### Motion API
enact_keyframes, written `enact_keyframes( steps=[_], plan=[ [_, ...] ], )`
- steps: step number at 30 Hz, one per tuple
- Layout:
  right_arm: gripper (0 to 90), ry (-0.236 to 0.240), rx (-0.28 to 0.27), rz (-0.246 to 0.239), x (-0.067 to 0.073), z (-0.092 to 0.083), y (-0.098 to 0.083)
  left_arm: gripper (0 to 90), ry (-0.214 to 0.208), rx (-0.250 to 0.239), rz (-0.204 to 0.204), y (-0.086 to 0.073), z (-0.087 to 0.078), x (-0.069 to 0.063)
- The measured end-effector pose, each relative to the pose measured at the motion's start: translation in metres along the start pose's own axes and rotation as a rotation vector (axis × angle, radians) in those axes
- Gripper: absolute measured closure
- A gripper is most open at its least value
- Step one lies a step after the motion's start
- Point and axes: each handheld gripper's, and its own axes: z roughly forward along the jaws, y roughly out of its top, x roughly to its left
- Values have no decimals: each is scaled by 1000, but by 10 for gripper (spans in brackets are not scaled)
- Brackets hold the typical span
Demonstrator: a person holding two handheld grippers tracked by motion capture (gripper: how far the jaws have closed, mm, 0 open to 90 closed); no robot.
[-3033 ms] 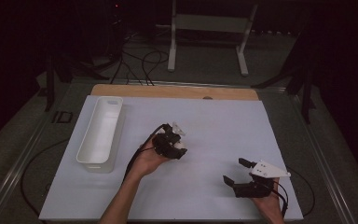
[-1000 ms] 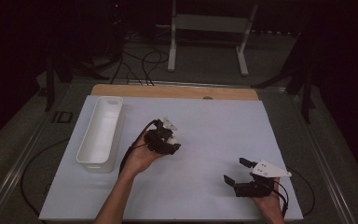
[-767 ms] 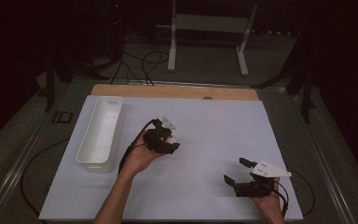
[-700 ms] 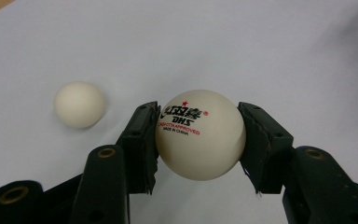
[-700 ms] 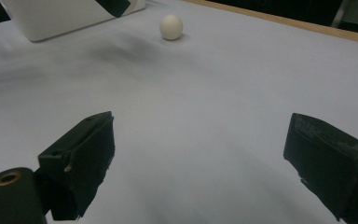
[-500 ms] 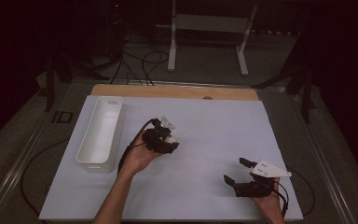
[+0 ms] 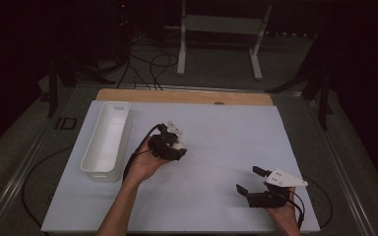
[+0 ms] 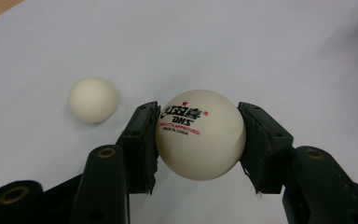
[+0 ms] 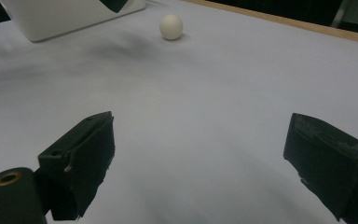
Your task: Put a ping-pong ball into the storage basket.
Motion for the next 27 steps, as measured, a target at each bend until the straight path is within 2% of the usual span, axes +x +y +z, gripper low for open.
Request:
enact_keyframes(
  steps=[27],
  plan=[
    [82, -1, -2, 1, 0, 0, 0, 511, 27, -23, -45, -2, -10, 11]
  ],
)
